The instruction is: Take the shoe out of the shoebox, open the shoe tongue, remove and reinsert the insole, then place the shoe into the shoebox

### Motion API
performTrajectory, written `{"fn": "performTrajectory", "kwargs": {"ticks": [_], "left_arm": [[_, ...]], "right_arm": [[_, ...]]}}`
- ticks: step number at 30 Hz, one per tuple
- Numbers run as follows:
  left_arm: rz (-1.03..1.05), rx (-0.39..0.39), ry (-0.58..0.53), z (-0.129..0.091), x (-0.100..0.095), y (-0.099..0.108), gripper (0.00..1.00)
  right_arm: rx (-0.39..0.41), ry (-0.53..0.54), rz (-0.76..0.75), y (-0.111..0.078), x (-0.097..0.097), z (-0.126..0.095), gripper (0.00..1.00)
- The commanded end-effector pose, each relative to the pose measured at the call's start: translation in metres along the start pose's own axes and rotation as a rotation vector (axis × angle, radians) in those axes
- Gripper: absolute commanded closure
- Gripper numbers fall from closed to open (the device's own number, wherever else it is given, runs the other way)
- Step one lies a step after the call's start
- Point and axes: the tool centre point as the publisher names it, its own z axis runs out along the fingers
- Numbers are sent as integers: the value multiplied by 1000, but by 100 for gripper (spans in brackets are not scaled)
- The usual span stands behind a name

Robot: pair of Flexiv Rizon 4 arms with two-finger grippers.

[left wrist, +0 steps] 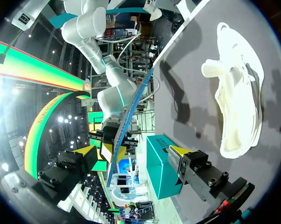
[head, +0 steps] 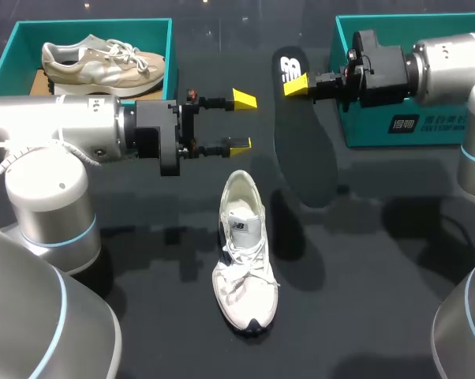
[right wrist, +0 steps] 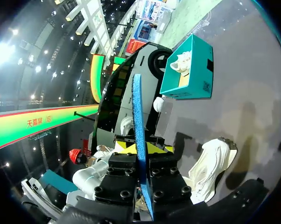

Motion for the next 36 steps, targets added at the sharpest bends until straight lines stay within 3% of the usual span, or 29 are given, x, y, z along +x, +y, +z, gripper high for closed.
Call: {"fn": "performTrajectory", "kwargs": {"ticks": [1, 4, 9, 15, 24, 27, 31, 36], "left_arm": [[2, -2, -1, 2, 1, 0, 0], [2, -2, -1, 2, 1, 0, 0], [-4, 8, -16, 17, 5, 1, 0], [2, -7, -10, 30, 9, 8, 0], [7, 7, -2, 40, 13, 11, 0], [5, 10, -1, 40, 15, 10, 22], [-1, 8, -1, 38, 18, 10, 44], [-6, 8, 3, 38, 22, 9, 42]], "right_arm": [[7, -3, 2, 3, -1, 2, 100], [7, -3, 2, 3, -1, 2, 100], [-25, -6, 87, 12, -17, 17, 100], [-57, 10, 181, 5, -34, 27, 100], [-50, 2, 189, 2, -35, 26, 100], [-47, 8, 210, 6, -41, 30, 100], [-52, 12, 244, 10, -49, 34, 100], [-59, 8, 289, 14, -58, 34, 100]]}}
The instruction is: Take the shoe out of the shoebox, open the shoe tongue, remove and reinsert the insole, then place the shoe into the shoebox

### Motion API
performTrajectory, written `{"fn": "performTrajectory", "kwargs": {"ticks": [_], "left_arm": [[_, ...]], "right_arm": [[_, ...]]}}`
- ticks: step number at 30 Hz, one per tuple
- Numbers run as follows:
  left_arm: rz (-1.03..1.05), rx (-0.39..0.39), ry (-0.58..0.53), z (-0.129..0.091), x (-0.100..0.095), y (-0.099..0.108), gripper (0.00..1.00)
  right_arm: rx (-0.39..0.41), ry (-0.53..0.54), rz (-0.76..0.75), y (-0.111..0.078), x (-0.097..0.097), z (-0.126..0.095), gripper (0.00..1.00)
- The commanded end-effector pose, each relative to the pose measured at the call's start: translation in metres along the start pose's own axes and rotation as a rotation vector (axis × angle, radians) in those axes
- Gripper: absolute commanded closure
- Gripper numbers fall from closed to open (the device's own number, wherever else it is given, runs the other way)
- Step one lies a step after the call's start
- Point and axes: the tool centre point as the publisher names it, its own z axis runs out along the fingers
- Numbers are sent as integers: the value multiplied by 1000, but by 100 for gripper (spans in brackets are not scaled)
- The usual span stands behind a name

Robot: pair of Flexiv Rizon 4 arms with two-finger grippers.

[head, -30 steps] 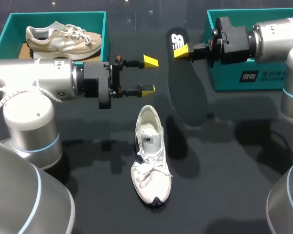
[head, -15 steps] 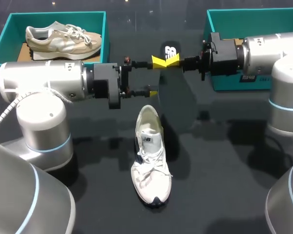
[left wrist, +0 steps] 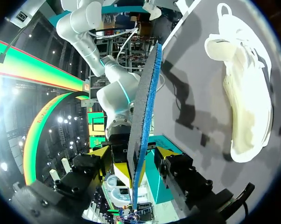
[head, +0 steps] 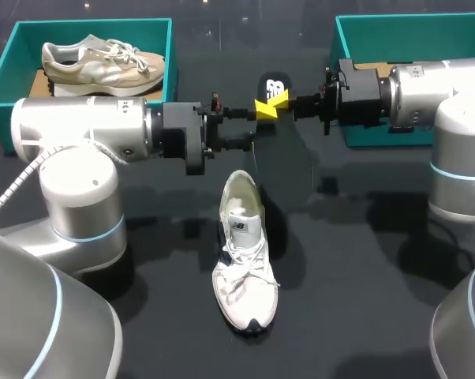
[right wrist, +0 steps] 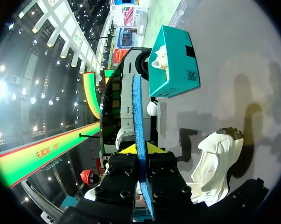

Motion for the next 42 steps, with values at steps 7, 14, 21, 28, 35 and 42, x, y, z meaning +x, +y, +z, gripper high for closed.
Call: {"fn": "performTrajectory", "kwargs": {"ticks": [7, 14, 21, 28, 35, 42], "left_arm": [[-5, -10, 14, 4, 8, -2, 52], [-9, -22, 24, 5, 13, 0, 61], [-10, -22, 41, 7, 18, 0, 100], [-8, -22, 53, 8, 21, 0, 100], [-9, -25, 64, -3, 22, 0, 100], [-73, -59, 94, -30, 29, 2, 100]], "right_arm": [[6, 10, 50, 9, -9, 10, 100], [15, 19, 67, 8, -10, 13, 100], [18, 24, 81, 8, -13, 14, 100], [17, 29, 88, 7, -13, 13, 100], [23, 53, 62, 5, -10, 9, 0], [20, 55, 33, -5, -7, -9, 0]]}}
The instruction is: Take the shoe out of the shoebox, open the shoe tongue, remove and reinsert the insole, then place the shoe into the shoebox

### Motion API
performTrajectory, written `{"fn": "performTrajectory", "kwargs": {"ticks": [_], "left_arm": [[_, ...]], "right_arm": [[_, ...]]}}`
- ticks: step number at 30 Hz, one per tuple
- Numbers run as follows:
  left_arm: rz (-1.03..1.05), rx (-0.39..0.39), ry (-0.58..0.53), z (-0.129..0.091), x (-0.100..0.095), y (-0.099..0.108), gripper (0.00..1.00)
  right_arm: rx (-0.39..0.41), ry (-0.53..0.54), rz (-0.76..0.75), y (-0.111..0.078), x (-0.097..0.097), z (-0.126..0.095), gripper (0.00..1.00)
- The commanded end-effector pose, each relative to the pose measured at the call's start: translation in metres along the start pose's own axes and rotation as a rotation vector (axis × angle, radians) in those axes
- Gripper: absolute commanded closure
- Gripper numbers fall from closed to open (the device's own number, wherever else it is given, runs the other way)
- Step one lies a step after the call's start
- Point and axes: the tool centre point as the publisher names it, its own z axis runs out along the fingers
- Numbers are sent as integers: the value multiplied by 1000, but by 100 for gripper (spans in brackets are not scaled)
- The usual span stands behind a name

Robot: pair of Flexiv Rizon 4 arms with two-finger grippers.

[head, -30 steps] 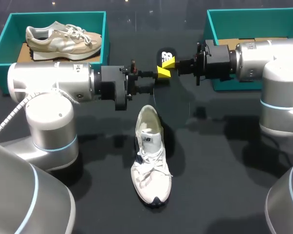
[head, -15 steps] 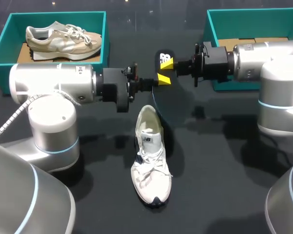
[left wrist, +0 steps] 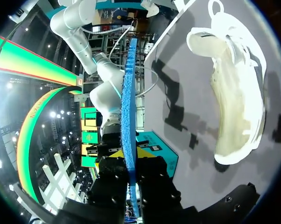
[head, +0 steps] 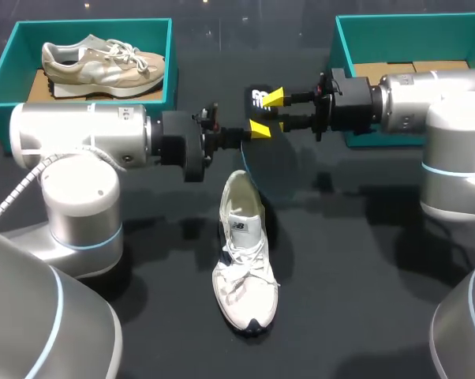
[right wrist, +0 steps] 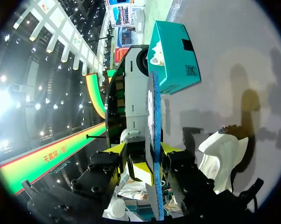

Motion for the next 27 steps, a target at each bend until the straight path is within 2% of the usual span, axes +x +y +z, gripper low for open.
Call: {"fn": "performTrajectory", "kwargs": {"ticks": [1, 5, 7, 8, 20, 23, 25, 27], "left_arm": [[-54, 1, 9, -25, 2, -5, 100], [-199, 47, -30, -41, 4, -6, 100], [-254, 57, -30, -50, 5, -6, 100], [-214, 34, 3, -53, 5, -8, 100], [-214, 34, 3, -53, 5, -8, 100], [-524, 118, 17, -56, 1, -5, 100], [-790, 222, 26, -64, -1, -2, 100], [-1021, 292, 24, -72, 0, 0, 100]], "right_arm": [[-9, 9, -27, -11, 5, -16, 0], [-8, 35, -51, -16, 6, -22, 0], [-8, 35, -51, -16, 6, -22, 0], [-8, 35, -51, -16, 6, -22, 0], [-8, 35, -51, -16, 6, -22, 0], [-8, 35, -51, -16, 6, -22, 0], [-8, 35, -51, -16, 6, -22, 0], [-8, 35, -51, -16, 6, -22, 0]]}}
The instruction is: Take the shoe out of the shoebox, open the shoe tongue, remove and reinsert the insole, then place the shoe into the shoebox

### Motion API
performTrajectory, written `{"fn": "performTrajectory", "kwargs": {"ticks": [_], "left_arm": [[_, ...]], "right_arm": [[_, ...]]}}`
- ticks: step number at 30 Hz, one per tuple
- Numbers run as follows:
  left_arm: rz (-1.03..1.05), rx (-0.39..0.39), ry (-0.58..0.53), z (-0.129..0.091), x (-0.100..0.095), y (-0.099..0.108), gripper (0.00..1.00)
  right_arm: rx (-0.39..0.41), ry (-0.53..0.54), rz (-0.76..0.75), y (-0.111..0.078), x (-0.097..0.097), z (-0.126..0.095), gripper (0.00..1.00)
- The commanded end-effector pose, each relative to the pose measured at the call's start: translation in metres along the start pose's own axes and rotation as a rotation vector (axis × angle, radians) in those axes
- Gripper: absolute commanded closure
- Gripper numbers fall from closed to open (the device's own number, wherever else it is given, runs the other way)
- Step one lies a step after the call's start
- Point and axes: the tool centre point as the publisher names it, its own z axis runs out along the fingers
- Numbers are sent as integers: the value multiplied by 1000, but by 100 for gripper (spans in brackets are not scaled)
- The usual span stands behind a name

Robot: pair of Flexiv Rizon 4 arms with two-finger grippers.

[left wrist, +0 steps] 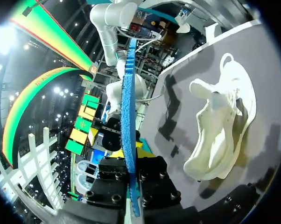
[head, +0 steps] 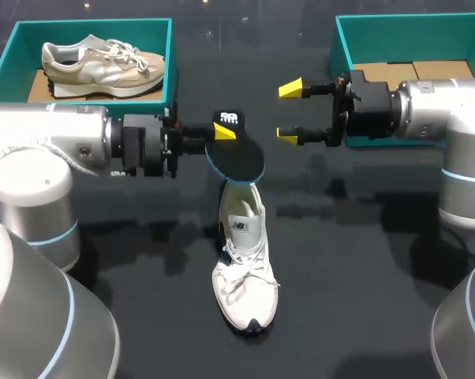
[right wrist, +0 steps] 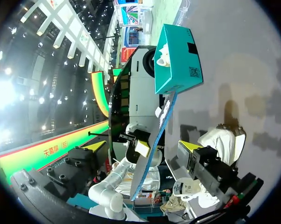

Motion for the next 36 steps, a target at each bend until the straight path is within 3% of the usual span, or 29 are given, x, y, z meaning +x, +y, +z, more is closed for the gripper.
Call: {"fn": "performTrajectory", "kwargs": {"ticks": [1, 3, 14, 18, 24, 25, 36], "left_arm": [[-755, 251, 52, -22, -8, 4, 100], [-910, 280, 37, -28, -11, 0, 100], [-890, 291, 24, -32, -16, -3, 100], [-1227, 348, 25, -22, -15, -6, 100], [-1713, 326, 49, -14, -21, 2, 100], [-1660, 273, 46, -15, -25, 0, 100], [-1660, 273, 46, -15, -25, 0, 100]], "right_arm": [[0, -4, 1, -1, 0, 1, 0], [0, -4, 1, -1, 0, 1, 0], [0, -4, 1, -1, 0, 1, 0], [0, -4, 1, -1, 0, 1, 0], [0, -4, 1, -1, 0, 1, 0], [0, -4, 1, -1, 0, 1, 0], [0, -4, 1, -1, 0, 1, 0]]}}
